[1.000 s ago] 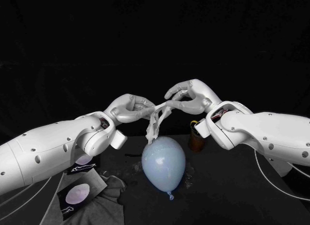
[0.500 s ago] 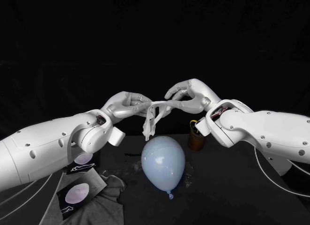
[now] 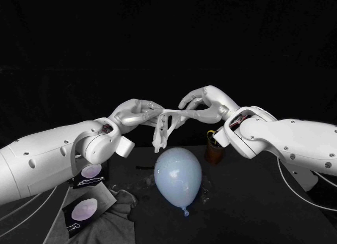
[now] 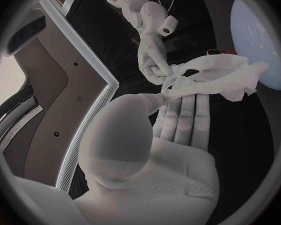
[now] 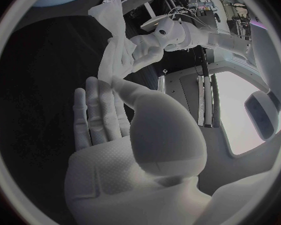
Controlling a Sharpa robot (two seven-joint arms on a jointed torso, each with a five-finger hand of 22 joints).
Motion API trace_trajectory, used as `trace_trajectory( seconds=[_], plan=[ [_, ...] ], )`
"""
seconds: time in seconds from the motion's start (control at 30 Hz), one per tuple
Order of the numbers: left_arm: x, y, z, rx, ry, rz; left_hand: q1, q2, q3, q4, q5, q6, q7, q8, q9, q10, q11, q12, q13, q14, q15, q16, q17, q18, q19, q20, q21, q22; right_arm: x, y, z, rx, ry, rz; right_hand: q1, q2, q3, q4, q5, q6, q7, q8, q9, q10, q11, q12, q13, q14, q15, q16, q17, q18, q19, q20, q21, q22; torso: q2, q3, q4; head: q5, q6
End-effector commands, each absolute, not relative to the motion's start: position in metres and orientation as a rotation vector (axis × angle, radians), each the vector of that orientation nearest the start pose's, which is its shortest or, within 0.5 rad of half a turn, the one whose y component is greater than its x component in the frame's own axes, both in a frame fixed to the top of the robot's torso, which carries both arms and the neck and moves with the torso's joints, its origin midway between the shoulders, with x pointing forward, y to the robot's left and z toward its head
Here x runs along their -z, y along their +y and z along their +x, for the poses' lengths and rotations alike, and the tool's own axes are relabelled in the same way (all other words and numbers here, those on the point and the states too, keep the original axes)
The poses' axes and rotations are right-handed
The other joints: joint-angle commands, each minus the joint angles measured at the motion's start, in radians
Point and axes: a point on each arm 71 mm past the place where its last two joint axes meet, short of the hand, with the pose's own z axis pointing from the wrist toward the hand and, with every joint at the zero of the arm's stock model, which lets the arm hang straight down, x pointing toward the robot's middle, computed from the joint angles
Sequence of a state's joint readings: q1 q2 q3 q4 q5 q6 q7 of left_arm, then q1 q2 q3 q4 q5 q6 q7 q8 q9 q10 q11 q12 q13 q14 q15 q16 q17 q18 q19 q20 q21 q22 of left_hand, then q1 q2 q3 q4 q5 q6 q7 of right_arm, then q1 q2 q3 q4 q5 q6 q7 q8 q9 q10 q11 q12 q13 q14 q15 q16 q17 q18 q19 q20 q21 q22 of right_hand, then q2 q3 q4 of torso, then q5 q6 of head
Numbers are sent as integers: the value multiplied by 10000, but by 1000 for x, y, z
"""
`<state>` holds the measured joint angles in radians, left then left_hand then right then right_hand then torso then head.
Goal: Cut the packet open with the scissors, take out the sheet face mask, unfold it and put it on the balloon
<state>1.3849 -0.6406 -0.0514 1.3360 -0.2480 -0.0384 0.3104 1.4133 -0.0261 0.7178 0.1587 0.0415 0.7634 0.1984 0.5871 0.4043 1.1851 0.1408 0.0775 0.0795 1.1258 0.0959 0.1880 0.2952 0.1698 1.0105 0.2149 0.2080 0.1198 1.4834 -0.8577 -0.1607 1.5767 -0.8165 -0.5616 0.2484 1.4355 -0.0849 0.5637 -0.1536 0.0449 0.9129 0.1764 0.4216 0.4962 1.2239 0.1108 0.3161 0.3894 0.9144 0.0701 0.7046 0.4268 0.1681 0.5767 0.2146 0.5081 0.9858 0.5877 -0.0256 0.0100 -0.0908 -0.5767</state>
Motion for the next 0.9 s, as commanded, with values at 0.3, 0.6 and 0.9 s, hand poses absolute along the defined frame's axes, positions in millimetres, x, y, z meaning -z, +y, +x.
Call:
trace_trajectory(
  seconds=[0.3, 0.6, 0.9],
  plan=[
    [101, 136, 532, 18210, 17093, -7023, -86, 185, 292, 79, 68, -529, 65, 387, 2927, -397, 24, -59, -31, 634, -114, 270, 312, 158, 899, -299, 249, -13, 68, -190, 503, -11181, 13159, 1853, 33, 171, 756, -824, 28, -70, -15, 48, -7, 43, -108, -32, -16, -73, -20, -61, -33, 119, -67, -27, -58, 19, 3, 10, 6, 19, -41],
    [103, 141, 532, 18327, 17553, -7445, -305, 278, 730, 137, 69, -1212, 102, 1172, 3558, -1083, 37, -113, -131, 1557, -287, 1064, 1058, 135, 1891, -588, 620, 46, 65, -189, 508, -11033, 12558, 1731, 33, 179, 757, -821, 28, -71, -15, 49, -8, 42, -107, -34, -18, -75, -18, -64, -36, 120, -66, -26, -60, 20, 0, 3, 8, 11, -60],
    [105, 145, 532, 18194, 17804, -7446, -505, 198, 954, 114, 69, -1330, 54, 1451, 3682, -980, -34, -83, -120, 1723, -398, 1831, 1752, 119, 2270, -737, 913, 165, 58, -187, 514, -10682, 12470, 419, 74, 194, 761, -850, 28, -64, -26, 59, -8, 56, -116, -34, -23, -70, -30, -70, -46, 133, -55, -33, -63, 32, 0, -4, -7, 0, -101]
  ],
)
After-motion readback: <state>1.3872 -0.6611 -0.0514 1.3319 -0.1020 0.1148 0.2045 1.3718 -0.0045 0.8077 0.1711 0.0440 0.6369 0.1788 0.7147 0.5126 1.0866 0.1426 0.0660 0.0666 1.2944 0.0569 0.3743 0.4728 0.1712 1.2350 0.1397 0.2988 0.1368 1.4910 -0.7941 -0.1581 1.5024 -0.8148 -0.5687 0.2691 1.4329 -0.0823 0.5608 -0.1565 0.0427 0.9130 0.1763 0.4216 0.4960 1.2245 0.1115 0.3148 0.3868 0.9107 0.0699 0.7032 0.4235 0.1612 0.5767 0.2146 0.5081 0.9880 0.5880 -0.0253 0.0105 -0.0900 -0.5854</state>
